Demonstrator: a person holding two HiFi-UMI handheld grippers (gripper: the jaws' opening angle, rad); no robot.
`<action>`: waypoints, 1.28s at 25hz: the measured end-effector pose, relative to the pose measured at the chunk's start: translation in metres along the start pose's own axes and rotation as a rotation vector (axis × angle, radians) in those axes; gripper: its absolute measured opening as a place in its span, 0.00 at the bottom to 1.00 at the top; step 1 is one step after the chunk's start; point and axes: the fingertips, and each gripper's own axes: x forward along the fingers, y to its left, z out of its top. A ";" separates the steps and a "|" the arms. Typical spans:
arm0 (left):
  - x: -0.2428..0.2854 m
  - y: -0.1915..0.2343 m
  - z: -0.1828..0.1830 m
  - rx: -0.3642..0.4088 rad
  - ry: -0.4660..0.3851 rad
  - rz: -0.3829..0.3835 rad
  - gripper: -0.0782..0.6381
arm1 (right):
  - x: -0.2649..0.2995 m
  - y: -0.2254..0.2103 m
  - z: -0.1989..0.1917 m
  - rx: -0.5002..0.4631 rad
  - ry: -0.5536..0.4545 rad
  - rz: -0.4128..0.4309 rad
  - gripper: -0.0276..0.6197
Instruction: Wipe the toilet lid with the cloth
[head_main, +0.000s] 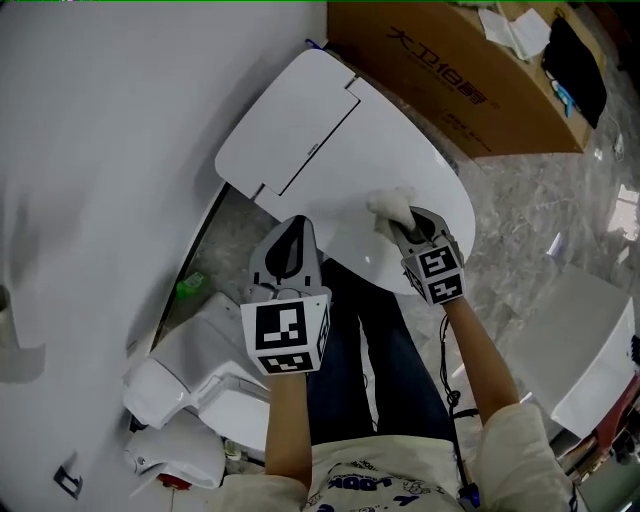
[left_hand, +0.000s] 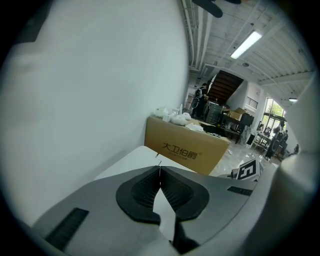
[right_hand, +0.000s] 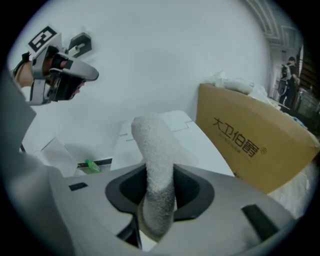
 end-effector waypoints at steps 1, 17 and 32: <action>-0.004 0.009 -0.001 -0.010 -0.002 0.016 0.12 | 0.007 0.010 0.013 -0.009 -0.011 0.022 0.23; -0.061 0.116 -0.051 -0.174 -0.009 0.227 0.12 | 0.130 0.157 0.117 -0.222 -0.051 0.231 0.23; -0.067 0.150 -0.078 -0.218 0.018 0.270 0.12 | 0.214 0.189 0.073 -0.235 0.150 0.241 0.23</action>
